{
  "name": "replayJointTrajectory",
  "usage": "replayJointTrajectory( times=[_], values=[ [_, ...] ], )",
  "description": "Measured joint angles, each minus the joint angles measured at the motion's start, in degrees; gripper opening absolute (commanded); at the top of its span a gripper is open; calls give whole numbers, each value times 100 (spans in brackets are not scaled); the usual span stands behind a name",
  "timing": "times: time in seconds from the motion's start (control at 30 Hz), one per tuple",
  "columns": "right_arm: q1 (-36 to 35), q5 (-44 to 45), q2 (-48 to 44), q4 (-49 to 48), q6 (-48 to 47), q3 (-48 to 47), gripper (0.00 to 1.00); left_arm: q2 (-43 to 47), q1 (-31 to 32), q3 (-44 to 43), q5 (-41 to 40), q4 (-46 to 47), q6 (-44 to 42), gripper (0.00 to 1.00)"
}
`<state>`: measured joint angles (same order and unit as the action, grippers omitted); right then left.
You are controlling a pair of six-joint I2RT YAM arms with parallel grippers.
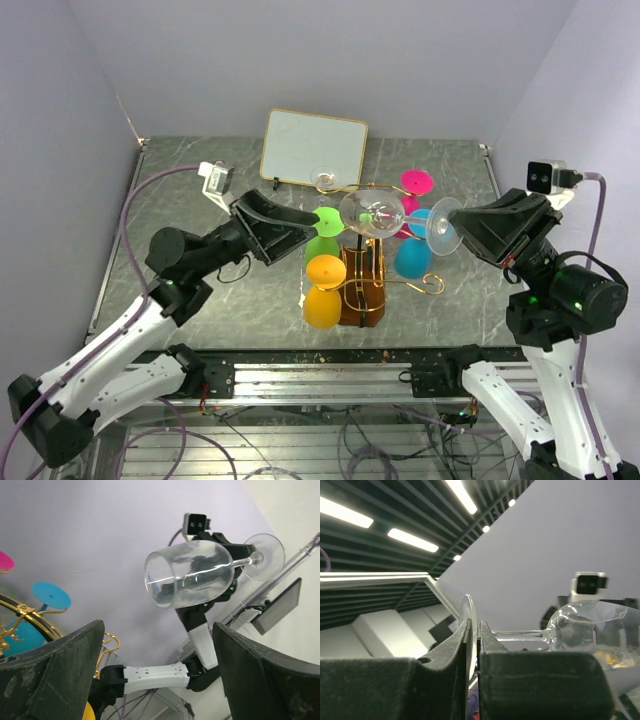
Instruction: Take the wine glass off the wine glass rack
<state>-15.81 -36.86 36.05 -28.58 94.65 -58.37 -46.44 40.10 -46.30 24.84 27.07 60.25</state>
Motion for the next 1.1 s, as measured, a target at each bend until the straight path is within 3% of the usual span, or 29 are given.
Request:
replayJointTrajectory(
  times=[0.27, 0.53, 0.8, 1.1],
  values=[
    [0, 42, 391, -1187, 1263, 413, 0, -734, -4, 525, 398, 2332, 1198, 96],
    [0, 232, 531, -1915, 2081, 1075, 0, -1051, -4, 546, 549, 3930, 1910, 90],
    [0, 501, 573, -2524, 2463, 1419, 0, -1360, 31, 549, 610, 4540, 2297, 84],
    [0, 573, 713, -2793, 2564, 1543, 0, -1655, 452, 431, 745, 4590, 2354, 76]
  ],
)
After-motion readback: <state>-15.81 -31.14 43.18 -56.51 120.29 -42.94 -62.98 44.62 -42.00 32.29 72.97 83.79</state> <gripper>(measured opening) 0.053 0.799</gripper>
